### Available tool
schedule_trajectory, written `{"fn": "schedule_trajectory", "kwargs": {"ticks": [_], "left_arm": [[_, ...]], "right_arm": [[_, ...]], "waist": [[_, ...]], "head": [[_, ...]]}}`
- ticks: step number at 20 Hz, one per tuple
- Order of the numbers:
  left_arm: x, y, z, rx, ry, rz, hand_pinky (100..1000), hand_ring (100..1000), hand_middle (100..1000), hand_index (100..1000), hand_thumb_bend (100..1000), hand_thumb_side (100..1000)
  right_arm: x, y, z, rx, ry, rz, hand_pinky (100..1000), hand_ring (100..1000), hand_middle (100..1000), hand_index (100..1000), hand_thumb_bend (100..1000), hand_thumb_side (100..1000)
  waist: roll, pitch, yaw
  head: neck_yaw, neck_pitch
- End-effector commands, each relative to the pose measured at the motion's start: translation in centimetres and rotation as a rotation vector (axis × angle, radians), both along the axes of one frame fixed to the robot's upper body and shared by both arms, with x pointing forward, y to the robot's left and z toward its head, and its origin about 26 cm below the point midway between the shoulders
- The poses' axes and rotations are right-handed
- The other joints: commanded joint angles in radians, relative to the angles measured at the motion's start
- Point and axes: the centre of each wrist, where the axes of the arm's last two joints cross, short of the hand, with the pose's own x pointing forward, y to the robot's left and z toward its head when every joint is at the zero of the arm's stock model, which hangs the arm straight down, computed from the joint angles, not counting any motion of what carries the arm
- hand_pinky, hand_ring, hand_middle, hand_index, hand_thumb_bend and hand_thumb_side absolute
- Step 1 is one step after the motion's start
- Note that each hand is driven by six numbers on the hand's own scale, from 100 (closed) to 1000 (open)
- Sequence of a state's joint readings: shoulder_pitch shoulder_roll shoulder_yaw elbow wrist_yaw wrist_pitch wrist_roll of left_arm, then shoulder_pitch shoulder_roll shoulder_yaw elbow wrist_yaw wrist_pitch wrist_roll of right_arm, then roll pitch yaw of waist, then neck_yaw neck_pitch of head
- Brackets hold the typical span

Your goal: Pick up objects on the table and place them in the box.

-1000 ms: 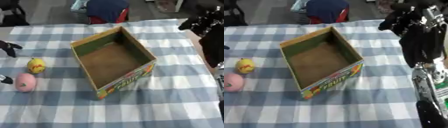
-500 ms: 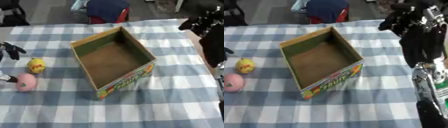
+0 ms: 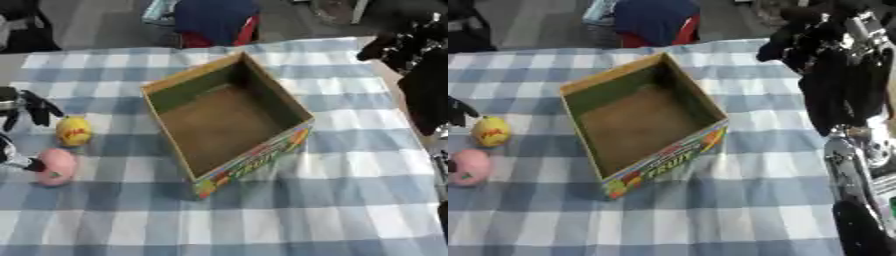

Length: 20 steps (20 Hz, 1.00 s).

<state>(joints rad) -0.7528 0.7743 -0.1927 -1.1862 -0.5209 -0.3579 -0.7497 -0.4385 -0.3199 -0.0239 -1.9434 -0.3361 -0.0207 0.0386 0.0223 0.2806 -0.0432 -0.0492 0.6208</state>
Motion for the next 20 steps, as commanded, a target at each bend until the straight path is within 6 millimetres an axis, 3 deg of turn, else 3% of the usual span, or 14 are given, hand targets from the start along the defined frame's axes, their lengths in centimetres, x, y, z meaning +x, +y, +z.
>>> {"fn": "schedule_trajectory", "kwargs": {"ticks": [1, 13, 20], "left_arm": [[-0.4, 0.0, 1.2, 0.141, 0.068, -0.159, 365, 674, 600, 817, 669, 319], [-0.7, -1.2, 0.0, 0.151, 0.103, -0.227, 316, 638, 571, 782, 637, 305], [-0.8, -1.9, -0.1, 0.133, 0.107, -0.244, 253, 581, 524, 726, 561, 265]], "right_arm": [[-0.2, 0.0, 0.5, -0.011, -0.017, 0.002, 609, 564, 522, 723, 100, 1000], [-0.2, 0.0, 0.6, -0.010, -0.018, 0.005, 609, 564, 522, 723, 100, 1000], [-0.2, 0.0, 0.6, -0.010, -0.016, 0.005, 609, 565, 522, 723, 100, 1000]], "waist": [[0.001, -0.016, 0.001], [-0.001, -0.014, 0.000], [0.001, -0.014, 0.000]], "head": [[0.002, -0.003], [0.004, -0.003], [0.004, -0.002]]}}
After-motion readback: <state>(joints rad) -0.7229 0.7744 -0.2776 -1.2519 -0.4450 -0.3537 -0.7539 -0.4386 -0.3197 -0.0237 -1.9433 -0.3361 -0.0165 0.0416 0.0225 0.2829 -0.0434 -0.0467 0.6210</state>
